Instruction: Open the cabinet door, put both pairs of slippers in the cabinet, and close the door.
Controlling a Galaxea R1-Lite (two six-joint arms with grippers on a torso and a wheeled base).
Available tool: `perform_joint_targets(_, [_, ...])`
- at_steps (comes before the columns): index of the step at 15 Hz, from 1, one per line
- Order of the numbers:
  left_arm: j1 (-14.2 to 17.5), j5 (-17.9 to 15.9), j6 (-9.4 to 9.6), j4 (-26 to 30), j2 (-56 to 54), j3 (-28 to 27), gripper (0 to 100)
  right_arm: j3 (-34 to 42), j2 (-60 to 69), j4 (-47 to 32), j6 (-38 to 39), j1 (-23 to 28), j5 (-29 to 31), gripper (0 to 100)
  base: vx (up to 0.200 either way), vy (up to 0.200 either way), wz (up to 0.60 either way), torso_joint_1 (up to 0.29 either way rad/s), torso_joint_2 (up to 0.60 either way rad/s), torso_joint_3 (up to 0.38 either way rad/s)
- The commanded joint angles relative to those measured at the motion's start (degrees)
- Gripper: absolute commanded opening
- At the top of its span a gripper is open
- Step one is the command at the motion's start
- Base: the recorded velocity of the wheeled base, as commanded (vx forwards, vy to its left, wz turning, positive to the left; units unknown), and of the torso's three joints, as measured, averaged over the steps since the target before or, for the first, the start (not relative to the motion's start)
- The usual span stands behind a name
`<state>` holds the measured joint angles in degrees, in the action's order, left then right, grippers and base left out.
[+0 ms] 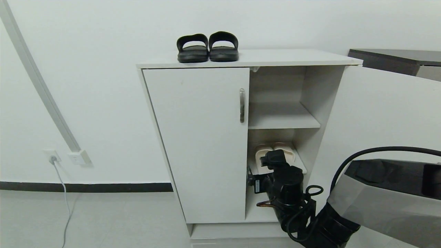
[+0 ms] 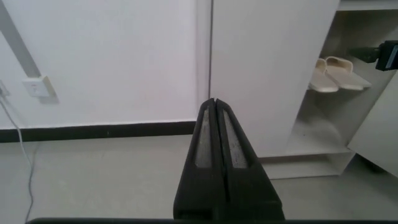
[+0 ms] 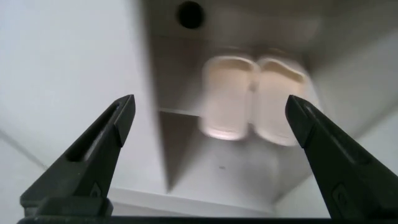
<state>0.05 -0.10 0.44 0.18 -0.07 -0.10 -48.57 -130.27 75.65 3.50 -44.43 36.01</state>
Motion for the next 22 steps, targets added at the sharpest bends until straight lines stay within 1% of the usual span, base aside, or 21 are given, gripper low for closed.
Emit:
perform_joint_targets(1, [0.0, 0.0, 0.0, 0.0, 0.1, 0.0, 0, 0.0, -0.2, 0.0, 0.1, 0.0, 0.0, 100, 0.0, 0.2, 0.0, -0.007, 0.0, 0.002])
perform_joint_targets(7, [0.0, 0.0, 0.0, 0.0, 0.1, 0.0, 0, 0.2, 0.2, 0.4, 0.4, 0.0, -0.1, 100, 0.0, 0.2, 0.0, 0.003, 0.0, 0.001])
perform_joint_targets(9, [0.0, 0.0, 0.0, 0.0, 0.1, 0.0, 0, 1.1, 0.4, 2.1, 0.1, 0.0, -0.4, 100, 0.0, 0.0, 0.0, 0.0, 0.0, 0.0])
perform_joint_targets(10, [0.0, 0.1, -0.09, 0.0, 0.1, 0.0, 0, 2.7, 0.5, 4.1, 0.1, 0.1, -1.4, 100, 0.0, 0.0, 0.0, 0.0, 0.0, 0.0])
perform_joint_targets(12, [0.0, 0.1, -0.09, 0.0, 0.1, 0.0, 0, 4.8, 0.5, 7.5, -1.2, 0.5, -5.2, 100, 0.0, 0.0, 0.0, 0.0, 0.0, 0.0])
perform_joint_targets(22, [0.0, 0.2, -0.18, 0.0, 0.1, 0.0, 0, 5.2, -0.3, 10.1, -3.5, 0.6, -5.5, 100, 0.0, 0.0, 0.0, 0.0, 0.0, 0.0])
